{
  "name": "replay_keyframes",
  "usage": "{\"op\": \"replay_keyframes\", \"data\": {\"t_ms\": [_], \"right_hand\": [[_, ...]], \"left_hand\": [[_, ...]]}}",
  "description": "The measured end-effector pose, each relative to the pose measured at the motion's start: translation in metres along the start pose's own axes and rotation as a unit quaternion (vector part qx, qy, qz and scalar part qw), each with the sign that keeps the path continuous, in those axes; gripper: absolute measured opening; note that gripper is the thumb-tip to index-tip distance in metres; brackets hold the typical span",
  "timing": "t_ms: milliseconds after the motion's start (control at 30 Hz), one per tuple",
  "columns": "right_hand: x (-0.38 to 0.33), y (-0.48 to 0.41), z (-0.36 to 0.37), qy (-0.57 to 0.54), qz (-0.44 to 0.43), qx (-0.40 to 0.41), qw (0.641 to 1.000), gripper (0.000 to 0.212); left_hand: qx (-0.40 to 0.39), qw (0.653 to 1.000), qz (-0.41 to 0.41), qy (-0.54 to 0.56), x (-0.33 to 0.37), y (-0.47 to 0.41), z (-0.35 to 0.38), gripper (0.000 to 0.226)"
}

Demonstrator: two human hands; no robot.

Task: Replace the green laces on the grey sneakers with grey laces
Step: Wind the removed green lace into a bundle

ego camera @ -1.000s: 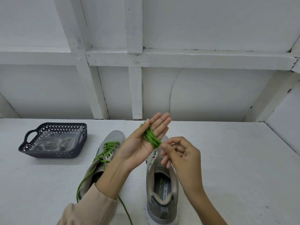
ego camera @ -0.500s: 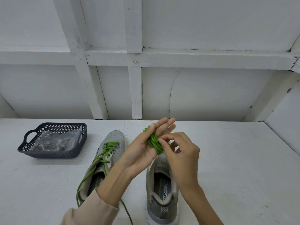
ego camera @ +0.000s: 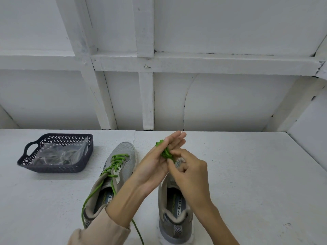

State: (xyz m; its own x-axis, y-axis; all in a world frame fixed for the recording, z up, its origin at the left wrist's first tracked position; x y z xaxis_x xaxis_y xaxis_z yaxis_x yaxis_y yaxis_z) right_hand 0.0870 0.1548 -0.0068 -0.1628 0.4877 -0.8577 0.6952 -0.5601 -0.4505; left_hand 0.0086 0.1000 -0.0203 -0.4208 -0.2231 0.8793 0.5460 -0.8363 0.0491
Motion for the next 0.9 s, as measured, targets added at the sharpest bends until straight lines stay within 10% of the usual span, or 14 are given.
{"op": "replay_keyframes", "data": {"t_ms": [300,533,900], "right_hand": [[0.007,-0.003,0.008,-0.345,0.198,-0.057,0.916,0.017],[0.005,0.005,0.012,-0.197,0.1,-0.072,0.973,0.045],[-0.022,0.014,0.003,0.04,-0.21,0.069,0.975,0.004]], "left_hand": [[-0.022,0.999,-0.038,0.014,-0.002,0.002,0.002,0.039],[-0.022,1.0,-0.017,0.003,0.006,0.004,0.006,0.038],[-0.05,0.998,0.017,0.019,0.004,0.0,0.011,0.038]]}}
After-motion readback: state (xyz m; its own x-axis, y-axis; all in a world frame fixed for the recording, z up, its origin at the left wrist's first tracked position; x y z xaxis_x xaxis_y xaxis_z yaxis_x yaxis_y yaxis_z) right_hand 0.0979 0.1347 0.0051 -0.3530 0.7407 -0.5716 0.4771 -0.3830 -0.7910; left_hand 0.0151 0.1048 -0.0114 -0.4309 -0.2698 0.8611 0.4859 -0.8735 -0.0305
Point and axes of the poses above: each hand's wrist, its own y-axis away from the middle knuckle, its own z-axis out of the palm, x = y × z, the point moved 7 cm from there along -y, towards the middle knuckle, and after that the axes turned 11 degrees about -y, right-handed, at the moved point
